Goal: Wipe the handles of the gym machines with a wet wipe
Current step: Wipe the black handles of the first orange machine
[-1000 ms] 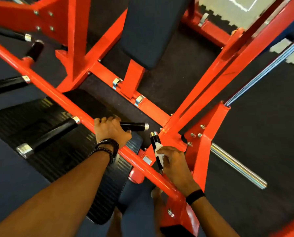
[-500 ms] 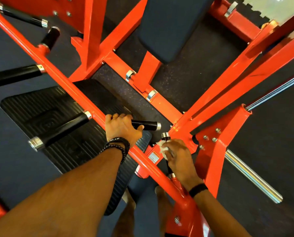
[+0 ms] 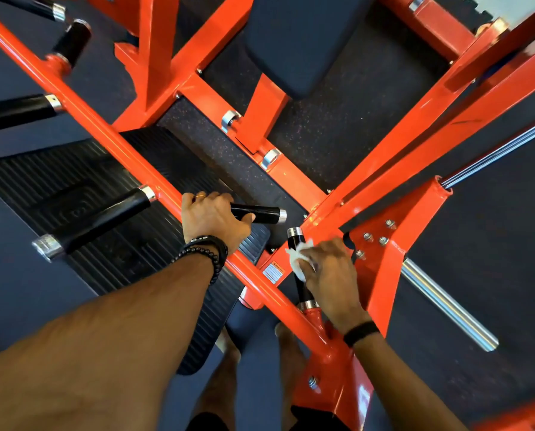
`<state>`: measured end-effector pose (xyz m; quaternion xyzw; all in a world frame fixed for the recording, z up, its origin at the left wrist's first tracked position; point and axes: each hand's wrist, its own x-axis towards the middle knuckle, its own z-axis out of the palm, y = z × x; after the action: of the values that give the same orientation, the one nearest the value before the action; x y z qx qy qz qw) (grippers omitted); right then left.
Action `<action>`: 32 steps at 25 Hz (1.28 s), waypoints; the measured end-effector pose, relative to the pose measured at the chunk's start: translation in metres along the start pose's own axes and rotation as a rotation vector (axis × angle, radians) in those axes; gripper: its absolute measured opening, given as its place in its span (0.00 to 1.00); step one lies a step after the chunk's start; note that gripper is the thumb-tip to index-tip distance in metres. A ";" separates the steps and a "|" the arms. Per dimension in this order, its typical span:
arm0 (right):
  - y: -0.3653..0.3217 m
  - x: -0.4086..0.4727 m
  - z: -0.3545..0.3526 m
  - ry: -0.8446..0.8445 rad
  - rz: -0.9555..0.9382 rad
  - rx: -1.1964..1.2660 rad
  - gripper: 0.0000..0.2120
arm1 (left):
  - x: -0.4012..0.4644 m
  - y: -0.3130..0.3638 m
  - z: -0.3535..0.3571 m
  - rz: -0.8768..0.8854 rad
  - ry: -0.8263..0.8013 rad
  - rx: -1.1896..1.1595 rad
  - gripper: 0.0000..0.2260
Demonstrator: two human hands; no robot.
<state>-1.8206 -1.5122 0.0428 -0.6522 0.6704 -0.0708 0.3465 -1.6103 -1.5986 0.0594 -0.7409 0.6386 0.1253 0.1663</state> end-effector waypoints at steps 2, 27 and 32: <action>0.006 -0.043 -0.015 -0.022 0.032 0.058 0.03 | 0.001 0.000 0.000 -0.002 0.003 -0.002 0.21; -0.015 -0.031 -0.006 -0.137 -0.066 -0.121 0.06 | 0.001 -0.001 -0.001 -0.004 0.011 -0.064 0.21; -0.007 0.008 0.002 -0.083 0.063 0.018 0.06 | 0.001 -0.002 -0.004 -0.008 0.009 -0.069 0.20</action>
<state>-1.8128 -1.5204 0.0424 -0.6301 0.6749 -0.0388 0.3821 -1.6086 -1.6004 0.0625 -0.7493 0.6315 0.1431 0.1385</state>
